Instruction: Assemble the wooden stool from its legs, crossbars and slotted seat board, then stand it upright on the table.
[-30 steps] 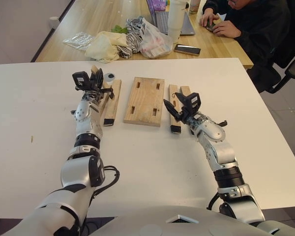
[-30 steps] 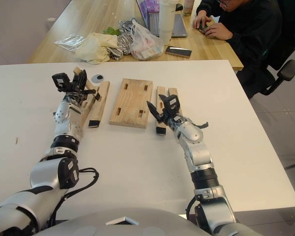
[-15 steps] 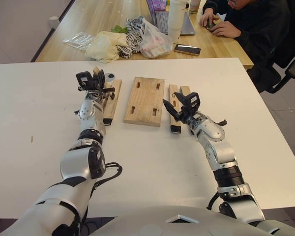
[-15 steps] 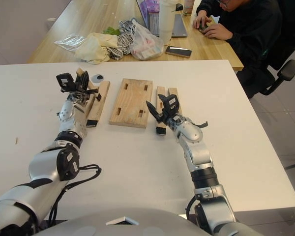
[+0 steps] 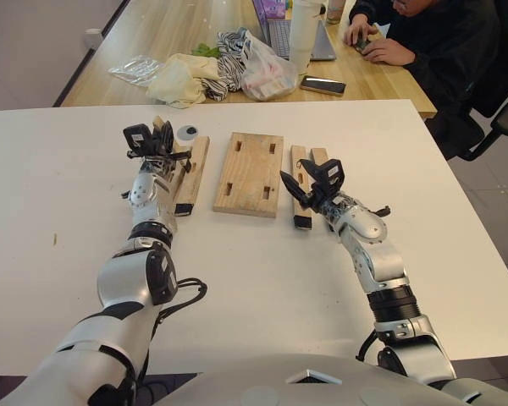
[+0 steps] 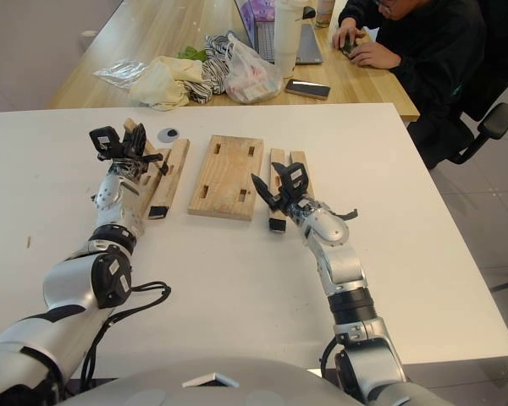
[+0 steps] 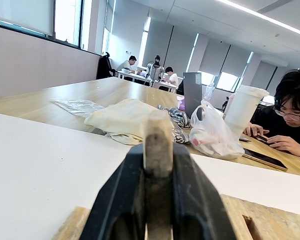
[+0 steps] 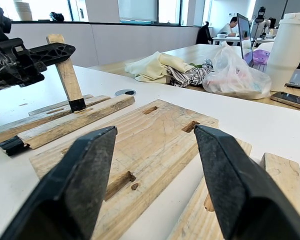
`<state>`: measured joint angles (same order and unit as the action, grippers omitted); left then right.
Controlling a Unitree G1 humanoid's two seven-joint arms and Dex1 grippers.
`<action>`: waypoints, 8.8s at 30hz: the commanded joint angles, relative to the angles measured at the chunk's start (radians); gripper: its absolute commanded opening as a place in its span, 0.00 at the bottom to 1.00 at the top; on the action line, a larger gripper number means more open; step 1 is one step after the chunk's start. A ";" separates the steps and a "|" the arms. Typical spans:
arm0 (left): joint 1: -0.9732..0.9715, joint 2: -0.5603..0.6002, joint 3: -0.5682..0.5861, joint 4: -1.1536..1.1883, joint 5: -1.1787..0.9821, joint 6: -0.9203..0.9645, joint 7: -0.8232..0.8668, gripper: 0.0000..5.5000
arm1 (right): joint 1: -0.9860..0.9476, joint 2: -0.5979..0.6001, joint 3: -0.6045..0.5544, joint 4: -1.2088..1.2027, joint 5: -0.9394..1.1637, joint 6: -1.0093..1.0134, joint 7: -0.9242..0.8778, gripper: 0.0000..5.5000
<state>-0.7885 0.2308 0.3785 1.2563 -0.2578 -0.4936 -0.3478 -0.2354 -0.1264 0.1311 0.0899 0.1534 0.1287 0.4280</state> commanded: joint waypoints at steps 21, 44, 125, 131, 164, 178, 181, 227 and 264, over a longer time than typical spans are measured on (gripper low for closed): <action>-0.004 -0.023 0.001 0.009 0.016 -0.001 0.017 0.07 | -0.009 0.003 0.017 0.003 -0.009 0.013 0.015 0.52; 0.351 -0.030 -0.104 -0.095 0.085 0.013 -0.015 0.07 | 0.010 0.009 0.036 0.001 -0.015 0.011 0.004 0.52; 0.296 0.047 -0.178 -0.843 -0.612 1.314 -0.774 0.36 | -0.416 -0.044 -0.407 0.079 0.891 0.870 0.119 0.73; 0.295 0.033 -0.199 -0.857 -0.623 1.336 -0.825 0.36 | -0.434 -0.012 -0.372 0.142 0.846 0.887 0.071 0.74; 0.219 0.108 -0.185 -0.537 -0.329 1.022 -0.653 0.66 | -0.416 -0.037 -0.371 0.290 0.661 0.593 0.244 0.38; 0.171 0.062 -0.126 -0.464 -0.277 0.833 -0.559 0.66 | -0.344 -0.038 -0.265 0.495 0.325 0.071 0.460 0.37; 0.171 0.059 -0.125 -0.461 -0.278 0.835 -0.554 0.66 | -0.327 -0.044 -0.230 0.498 0.273 0.027 0.481 0.37; 0.233 -0.018 0.043 -0.441 -0.319 0.790 -0.325 0.66 | -0.525 -0.289 0.333 0.806 -0.122 0.117 0.818 0.37; 0.579 0.076 -0.444 -1.061 0.069 0.926 -0.326 0.66 | 0.048 0.055 -0.114 -0.347 0.056 0.861 -0.225 0.68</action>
<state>-0.2365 0.3118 -0.0637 0.2129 -0.1642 0.3637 -0.6572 -0.2022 -0.0856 0.0028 -0.2474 0.2264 0.9751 0.2301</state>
